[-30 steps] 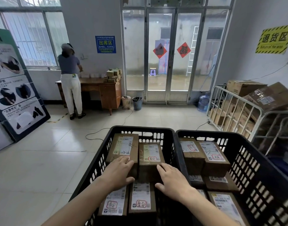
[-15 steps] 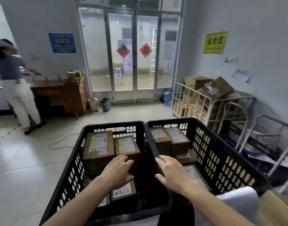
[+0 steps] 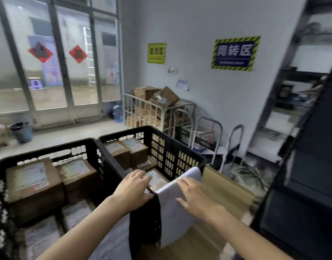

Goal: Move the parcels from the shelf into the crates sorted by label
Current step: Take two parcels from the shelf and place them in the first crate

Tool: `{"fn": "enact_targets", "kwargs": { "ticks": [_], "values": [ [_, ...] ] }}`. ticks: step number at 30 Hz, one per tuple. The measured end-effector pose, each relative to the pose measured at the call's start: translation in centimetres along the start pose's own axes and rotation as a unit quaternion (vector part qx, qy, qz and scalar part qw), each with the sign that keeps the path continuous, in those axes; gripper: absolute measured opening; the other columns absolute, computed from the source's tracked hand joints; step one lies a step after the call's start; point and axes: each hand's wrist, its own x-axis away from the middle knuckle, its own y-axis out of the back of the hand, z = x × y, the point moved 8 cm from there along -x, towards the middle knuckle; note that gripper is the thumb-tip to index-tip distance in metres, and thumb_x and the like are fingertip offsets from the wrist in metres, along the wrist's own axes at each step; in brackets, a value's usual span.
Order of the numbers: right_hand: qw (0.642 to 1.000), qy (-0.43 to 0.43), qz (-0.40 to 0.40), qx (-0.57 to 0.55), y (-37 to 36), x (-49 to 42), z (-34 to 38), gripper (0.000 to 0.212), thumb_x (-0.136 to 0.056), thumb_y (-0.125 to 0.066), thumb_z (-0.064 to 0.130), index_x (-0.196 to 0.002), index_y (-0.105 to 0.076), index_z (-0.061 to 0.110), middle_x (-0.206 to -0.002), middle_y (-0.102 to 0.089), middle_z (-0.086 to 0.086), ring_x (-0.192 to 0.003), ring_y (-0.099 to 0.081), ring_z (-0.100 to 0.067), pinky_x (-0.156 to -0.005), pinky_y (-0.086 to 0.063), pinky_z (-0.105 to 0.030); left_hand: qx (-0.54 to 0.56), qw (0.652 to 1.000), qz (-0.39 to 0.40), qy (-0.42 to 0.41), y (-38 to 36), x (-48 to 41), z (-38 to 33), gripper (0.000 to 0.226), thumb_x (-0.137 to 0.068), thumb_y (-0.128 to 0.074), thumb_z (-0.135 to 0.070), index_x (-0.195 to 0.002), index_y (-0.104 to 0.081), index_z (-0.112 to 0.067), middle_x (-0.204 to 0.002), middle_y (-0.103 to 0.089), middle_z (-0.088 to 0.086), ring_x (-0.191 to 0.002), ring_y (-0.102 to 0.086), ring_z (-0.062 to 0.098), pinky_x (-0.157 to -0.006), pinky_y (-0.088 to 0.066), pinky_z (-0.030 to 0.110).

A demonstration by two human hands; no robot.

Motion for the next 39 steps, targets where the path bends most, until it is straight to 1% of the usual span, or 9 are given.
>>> {"fn": "enact_targets", "kwargs": {
  "ticks": [3,5,7,11,14,17,24,29,39],
  "values": [
    [0.998,-0.067,0.000,0.009,1.0,3.5,-3.7,0.060,-0.093,-0.049,0.033,-0.144,-0.028,0.011,-0.150,-0.030,-0.008,-0.139,-0.026,-0.022,-0.115,-0.020,-0.032,0.005,0.999,-0.003,-0.053,0.3,-1.1,-4.7,0.055,-0.089,-0.050,-0.041,-0.138,-0.038,-0.018,-0.146,-0.034,0.006,-0.141,-0.024,0.022,-0.115,-0.022,0.031],
    [0.994,-0.111,-0.009,0.016,2.0,6.4,-6.4,0.058,-0.093,-0.049,0.033,-0.143,-0.029,0.012,-0.149,-0.031,-0.008,-0.139,-0.026,-0.024,-0.115,-0.022,-0.033,0.007,0.996,-0.002,-0.086,0.4,-1.6,-8.2,0.056,-0.088,-0.052,-0.041,-0.137,-0.039,-0.019,-0.143,-0.037,0.005,-0.138,-0.027,0.022,-0.113,-0.025,0.032],
    [0.988,-0.151,-0.015,0.018,2.9,9.5,-9.0,0.060,-0.094,-0.048,0.033,-0.145,-0.026,0.013,-0.152,-0.027,-0.007,-0.141,-0.023,-0.023,-0.116,-0.020,-0.034,0.008,0.993,0.002,-0.122,0.5,-1.7,-12.0,0.055,-0.089,-0.051,-0.041,-0.137,-0.039,-0.019,-0.142,-0.037,0.004,-0.137,-0.029,0.021,-0.111,-0.026,0.031],
    [0.977,-0.210,-0.029,0.020,4.4,15.7,-13.4,0.060,-0.093,-0.047,0.034,-0.145,-0.025,0.013,-0.153,-0.026,-0.007,-0.141,-0.023,-0.022,-0.117,-0.020,-0.034,0.008,0.982,0.004,-0.189,0.5,-2.0,-19.1,0.060,-0.090,-0.050,-0.044,-0.143,-0.033,-0.023,-0.144,-0.038,-0.001,-0.136,-0.032,0.017,-0.111,-0.027,0.028],
    [0.969,-0.245,-0.040,0.019,5.9,20.8,-16.3,0.056,-0.094,-0.046,0.031,-0.143,-0.029,0.012,-0.150,-0.030,-0.006,-0.139,-0.026,-0.022,-0.116,-0.021,-0.033,0.016,0.976,0.020,-0.216,0.5,-2.1,-24.1,0.061,-0.090,-0.051,-0.044,-0.143,-0.032,-0.023,-0.141,-0.043,0.000,-0.132,-0.037,0.019,-0.107,-0.030,0.029],
    [0.957,-0.286,-0.053,0.009,7.3,26.5,-19.2,0.058,-0.096,-0.045,0.031,-0.146,-0.023,0.014,-0.153,-0.024,-0.004,-0.142,-0.020,-0.020,-0.117,-0.018,-0.032,0.011,0.969,0.017,-0.245,0.7,-1.6,-29.7,0.061,-0.091,-0.048,-0.044,-0.145,-0.029,-0.023,-0.144,-0.040,0.000,-0.135,-0.034,0.020,-0.109,-0.028,0.029],
    [0.921,-0.379,-0.094,-0.001,10.0,40.1,-26.3,0.060,-0.096,-0.044,0.032,-0.148,-0.019,0.015,-0.155,-0.019,-0.002,-0.144,-0.015,-0.017,-0.117,-0.015,-0.029,0.014,0.952,0.007,-0.306,1.6,0.1,-43.9,0.047,-0.088,-0.049,-0.040,-0.130,-0.044,-0.019,-0.132,-0.050,0.002,-0.128,-0.040,0.021,-0.104,-0.033,0.030],
    [0.898,-0.429,-0.096,0.008,11.3,49.4,-31.0,0.059,-0.097,-0.044,0.031,-0.148,-0.020,0.014,-0.156,-0.019,-0.003,-0.145,-0.014,-0.017,-0.117,-0.014,-0.029,0.030,0.935,0.010,-0.354,1.0,2.0,-54.2,0.063,-0.090,-0.048,-0.043,-0.145,-0.029,-0.020,-0.142,-0.041,0.001,-0.136,-0.032,0.019,-0.112,-0.027,0.028],
    [0.846,-0.522,-0.106,0.013,13.4,65.1,-38.1,0.060,-0.097,-0.043,0.034,-0.148,-0.018,0.016,-0.156,-0.019,-0.001,-0.144,-0.017,-0.016,-0.116,-0.019,-0.028,0.052,0.890,0.026,-0.453,0.9,6.0,-71.6,0.062,-0.093,-0.046,-0.041,-0.147,-0.024,-0.020,-0.149,-0.033,0.000,-0.140,-0.025,0.017,-0.116,-0.022,0.028]
  ]
}}
